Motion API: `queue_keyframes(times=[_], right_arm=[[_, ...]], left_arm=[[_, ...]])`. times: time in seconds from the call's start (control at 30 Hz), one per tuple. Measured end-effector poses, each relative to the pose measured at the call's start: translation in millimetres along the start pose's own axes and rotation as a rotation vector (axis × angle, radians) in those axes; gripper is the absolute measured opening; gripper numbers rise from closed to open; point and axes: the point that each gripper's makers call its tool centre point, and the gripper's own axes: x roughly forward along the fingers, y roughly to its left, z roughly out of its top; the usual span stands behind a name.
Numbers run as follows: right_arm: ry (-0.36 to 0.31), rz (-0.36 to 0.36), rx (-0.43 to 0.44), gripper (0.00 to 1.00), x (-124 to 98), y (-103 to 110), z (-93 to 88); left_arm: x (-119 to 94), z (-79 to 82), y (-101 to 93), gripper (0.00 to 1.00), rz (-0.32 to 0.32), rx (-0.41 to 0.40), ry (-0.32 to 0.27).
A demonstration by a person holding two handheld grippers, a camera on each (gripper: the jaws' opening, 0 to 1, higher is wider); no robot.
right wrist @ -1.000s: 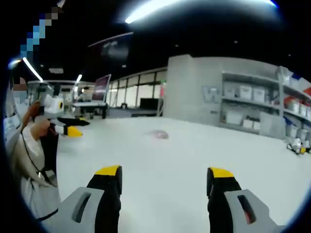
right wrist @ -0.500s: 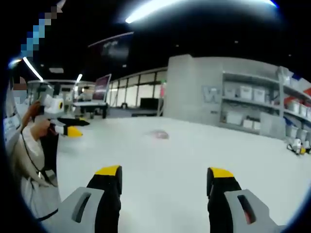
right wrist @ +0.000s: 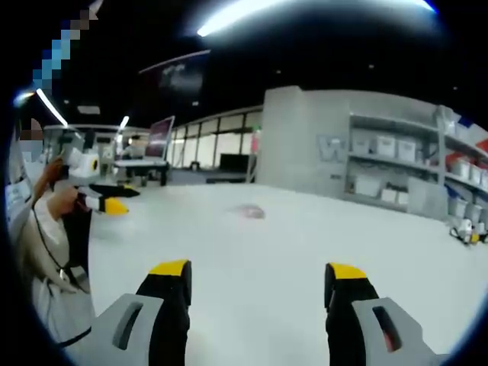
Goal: Open the resealable bag by pulling the two sides of the seal apart until the entire bag opening is separated and visibly accessible.
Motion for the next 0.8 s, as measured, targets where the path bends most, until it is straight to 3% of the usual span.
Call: queue_keyframes(times=[0.8], right_arm=[[0.001, 0.003, -0.009, 0.71, 4.5, -2.9, 2.5]], left_arm=[[1.5, 3.5, -3.8, 0.79, -0.008, 0.008, -0.002]])
